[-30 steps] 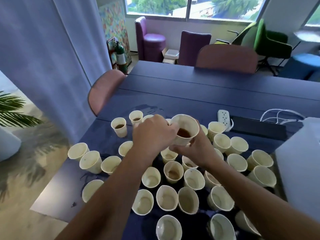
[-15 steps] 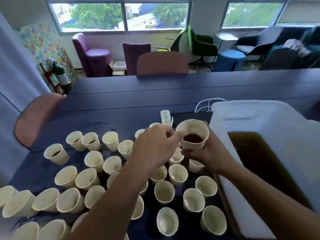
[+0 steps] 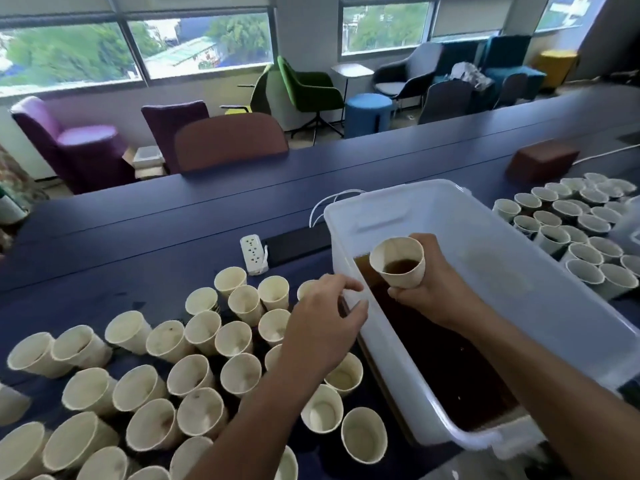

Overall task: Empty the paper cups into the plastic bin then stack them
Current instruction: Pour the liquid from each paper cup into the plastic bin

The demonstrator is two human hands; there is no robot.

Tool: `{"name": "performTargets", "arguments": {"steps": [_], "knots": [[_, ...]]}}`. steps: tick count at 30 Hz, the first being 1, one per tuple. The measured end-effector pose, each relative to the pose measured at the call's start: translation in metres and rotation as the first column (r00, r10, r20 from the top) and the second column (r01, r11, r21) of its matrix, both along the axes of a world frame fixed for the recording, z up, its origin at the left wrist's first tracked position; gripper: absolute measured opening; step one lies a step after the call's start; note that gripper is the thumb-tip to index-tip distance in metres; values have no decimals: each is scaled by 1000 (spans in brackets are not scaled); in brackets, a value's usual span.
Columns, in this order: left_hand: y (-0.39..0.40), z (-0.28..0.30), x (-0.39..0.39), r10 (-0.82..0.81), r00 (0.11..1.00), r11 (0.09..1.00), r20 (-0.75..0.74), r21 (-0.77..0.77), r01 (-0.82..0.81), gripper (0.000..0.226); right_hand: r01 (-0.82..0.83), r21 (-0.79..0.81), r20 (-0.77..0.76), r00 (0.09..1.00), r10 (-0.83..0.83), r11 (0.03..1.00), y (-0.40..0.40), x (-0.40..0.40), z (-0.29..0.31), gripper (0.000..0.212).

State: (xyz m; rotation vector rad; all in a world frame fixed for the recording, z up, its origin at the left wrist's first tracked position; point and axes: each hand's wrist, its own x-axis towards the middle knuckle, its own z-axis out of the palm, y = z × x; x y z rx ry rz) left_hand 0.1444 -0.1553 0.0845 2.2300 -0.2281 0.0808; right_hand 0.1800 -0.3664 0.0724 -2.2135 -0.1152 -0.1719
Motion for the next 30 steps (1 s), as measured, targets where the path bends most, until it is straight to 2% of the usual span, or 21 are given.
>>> {"name": "performTargets", "arguments": {"steps": [4,7,10,21,30], "knots": [[-18,-16,4,-130,991,990,30,63,127,44,45,-55,-26,999,-46,997,-17,1,-12,70],[-26,-20,10,-191,981,968,-42,155,195,67,69,-88,-50,996,-73,994,-24,2,-20,69],[-26,-27,12,-217,967,941,-136,234,244,81,98,-123,-65,992,-106,988,-26,3,-25,67],[-22,-33,13,-203,966,947,-161,220,235,85,89,-323,-99,987,-127,942,-33,14,-43,70],[-21,-39,13,-195,966,953,-168,200,227,86,107,-500,-112,976,-187,859,-30,15,-45,68]]}}
